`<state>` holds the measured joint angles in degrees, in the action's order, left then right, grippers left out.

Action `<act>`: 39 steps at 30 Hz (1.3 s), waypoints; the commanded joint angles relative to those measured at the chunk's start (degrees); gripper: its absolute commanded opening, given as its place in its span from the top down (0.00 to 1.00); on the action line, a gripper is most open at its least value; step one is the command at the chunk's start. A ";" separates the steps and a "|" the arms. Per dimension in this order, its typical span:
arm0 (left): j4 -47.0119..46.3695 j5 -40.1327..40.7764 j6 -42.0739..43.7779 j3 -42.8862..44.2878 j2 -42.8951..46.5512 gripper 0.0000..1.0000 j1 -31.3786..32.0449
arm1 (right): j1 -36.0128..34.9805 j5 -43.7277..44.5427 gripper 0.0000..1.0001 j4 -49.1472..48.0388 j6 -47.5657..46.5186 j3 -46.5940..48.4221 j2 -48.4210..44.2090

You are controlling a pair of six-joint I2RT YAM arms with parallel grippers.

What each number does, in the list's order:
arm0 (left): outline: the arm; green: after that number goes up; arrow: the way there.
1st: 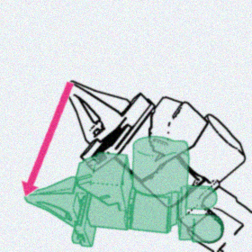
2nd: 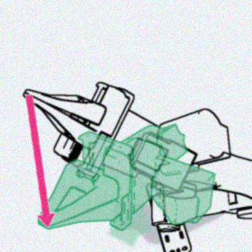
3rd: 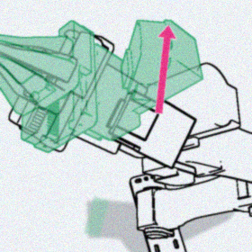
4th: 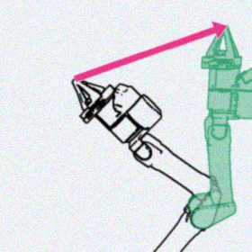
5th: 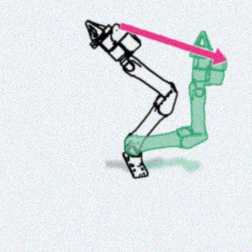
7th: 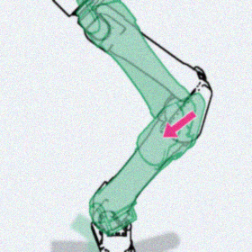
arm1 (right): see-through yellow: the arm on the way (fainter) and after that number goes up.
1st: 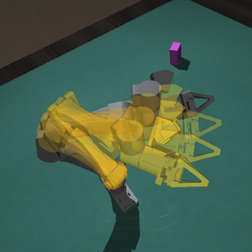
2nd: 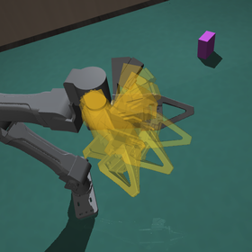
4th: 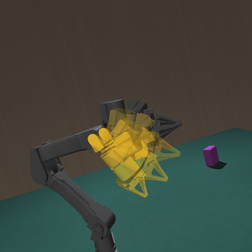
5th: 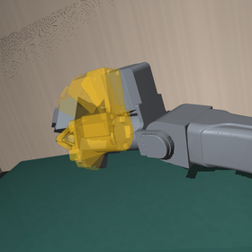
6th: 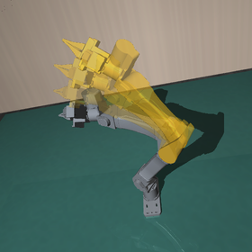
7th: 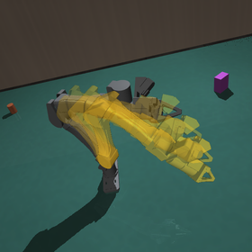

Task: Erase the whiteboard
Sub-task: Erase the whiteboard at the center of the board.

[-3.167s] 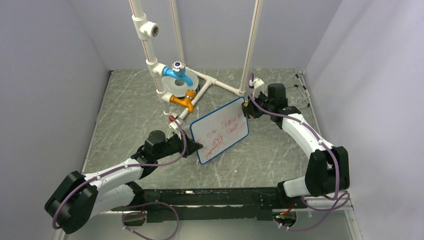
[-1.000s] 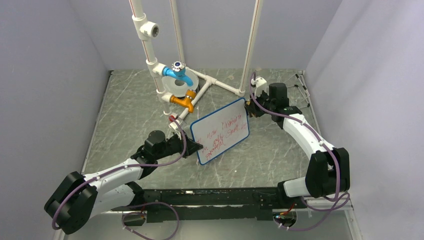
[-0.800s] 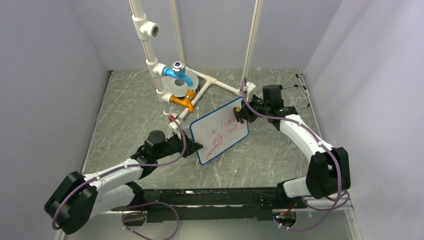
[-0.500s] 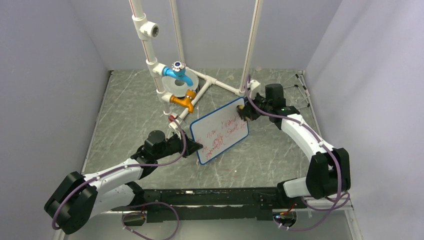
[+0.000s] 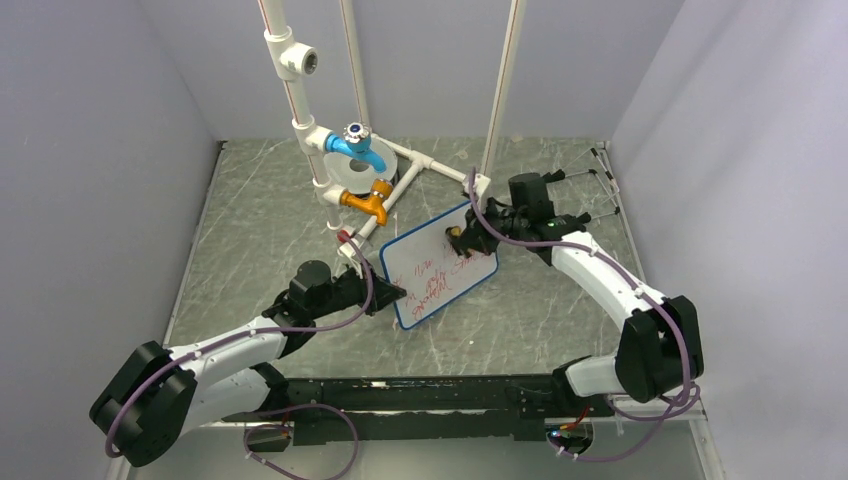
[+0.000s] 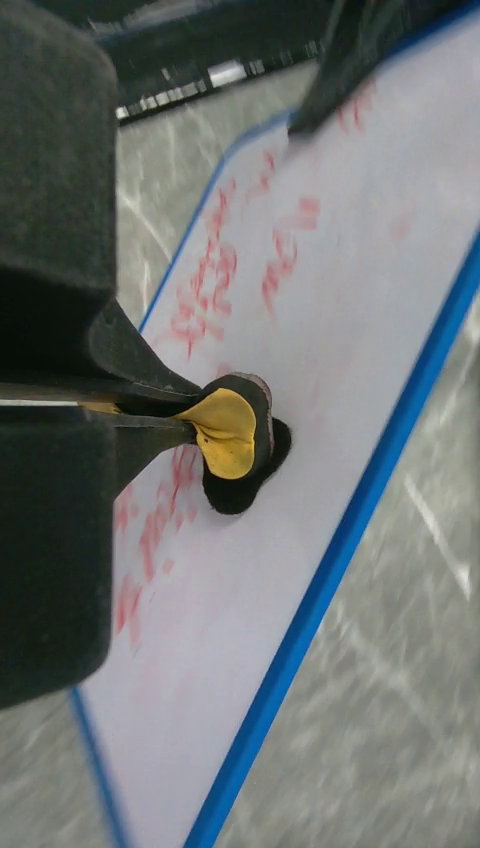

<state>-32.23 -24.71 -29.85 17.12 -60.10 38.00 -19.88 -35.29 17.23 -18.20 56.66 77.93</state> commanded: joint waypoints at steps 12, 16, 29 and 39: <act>-11.87 -5.26 -1.46 1.99 -1.74 1.00 0.66 | -0.01 8.25 1.00 -4.97 6.60 1.84 -1.37; -14.71 -5.48 -3.58 2.67 -4.04 1.00 1.29 | -8.30 3.29 1.00 -2.27 2.77 3.36 -0.14; -13.96 0.48 -6.71 6.18 -7.62 1.00 4.47 | -15.48 20.36 1.00 -3.68 5.26 5.67 0.01; -16.54 1.06 -9.42 6.30 -8.89 1.00 5.05 | -14.97 15.80 1.00 -3.46 3.62 4.65 -0.99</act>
<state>-39.05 -19.59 -38.85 19.94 -69.06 41.41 -31.90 -16.38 15.79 -13.08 61.06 77.73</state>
